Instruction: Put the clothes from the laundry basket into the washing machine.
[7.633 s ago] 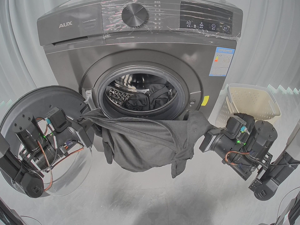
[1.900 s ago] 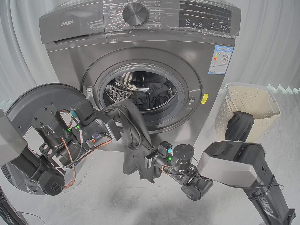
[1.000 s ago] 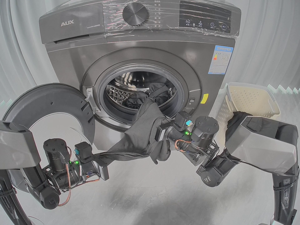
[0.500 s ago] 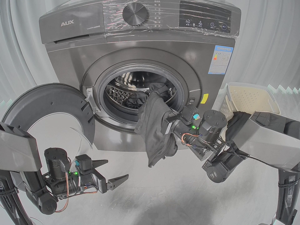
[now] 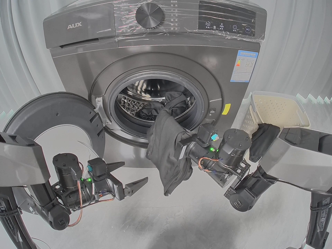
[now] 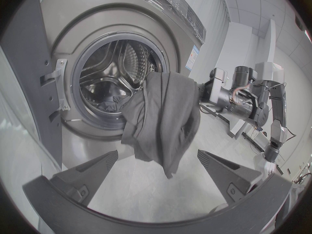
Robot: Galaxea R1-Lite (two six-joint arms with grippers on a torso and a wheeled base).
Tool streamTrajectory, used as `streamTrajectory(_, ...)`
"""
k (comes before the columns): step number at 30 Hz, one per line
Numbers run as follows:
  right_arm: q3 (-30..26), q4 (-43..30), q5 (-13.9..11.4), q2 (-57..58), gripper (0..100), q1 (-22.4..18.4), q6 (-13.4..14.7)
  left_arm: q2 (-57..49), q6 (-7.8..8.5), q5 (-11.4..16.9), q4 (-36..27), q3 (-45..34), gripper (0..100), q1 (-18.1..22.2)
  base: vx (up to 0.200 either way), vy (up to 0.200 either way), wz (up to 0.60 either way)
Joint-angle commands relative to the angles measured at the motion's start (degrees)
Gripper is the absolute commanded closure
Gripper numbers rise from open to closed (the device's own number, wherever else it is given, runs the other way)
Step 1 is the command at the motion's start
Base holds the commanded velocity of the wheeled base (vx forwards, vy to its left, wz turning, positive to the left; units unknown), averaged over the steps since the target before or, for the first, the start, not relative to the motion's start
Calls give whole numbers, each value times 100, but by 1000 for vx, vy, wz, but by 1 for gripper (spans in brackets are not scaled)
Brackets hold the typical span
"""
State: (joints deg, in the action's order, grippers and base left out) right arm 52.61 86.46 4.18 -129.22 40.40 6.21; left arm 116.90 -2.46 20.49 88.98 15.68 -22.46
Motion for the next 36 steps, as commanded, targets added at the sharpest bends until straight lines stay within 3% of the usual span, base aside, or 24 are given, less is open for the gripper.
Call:
streamTrajectory(1, -146, -15, 21, 90, 100, 249, 4, 220, -17, -19, -3, 357, 0, -75, 0, 0, 0)
streamTrajectory(15, -181, -32, 39, 90, 100, 715, 56, 773, -53, -37, -3, 1131, 0, -303, 0, 0, 0)
streamTrajectory(20, -331, -15, 83, 178, 100, 856, 91, 1046, -70, -318, 5, 1456, 0, -277, 0, 0, 0)
streamTrajectory(28, -638, 3, 136, 406, 100, 1023, 162, 1389, -35, -397, 5, 1763, 0, -251, 0, 0, 0)
streamTrajectory(29, -647, 3, 136, 424, 100, 1023, 162, 1415, -26, -423, 5, 1781, 100, -242, 0, 0, 0)
streamTrajectory(36, -770, 47, 136, 442, 100, 1040, 214, 1441, -26, -581, -3, 1886, 100, -268, 0, 0, 0)
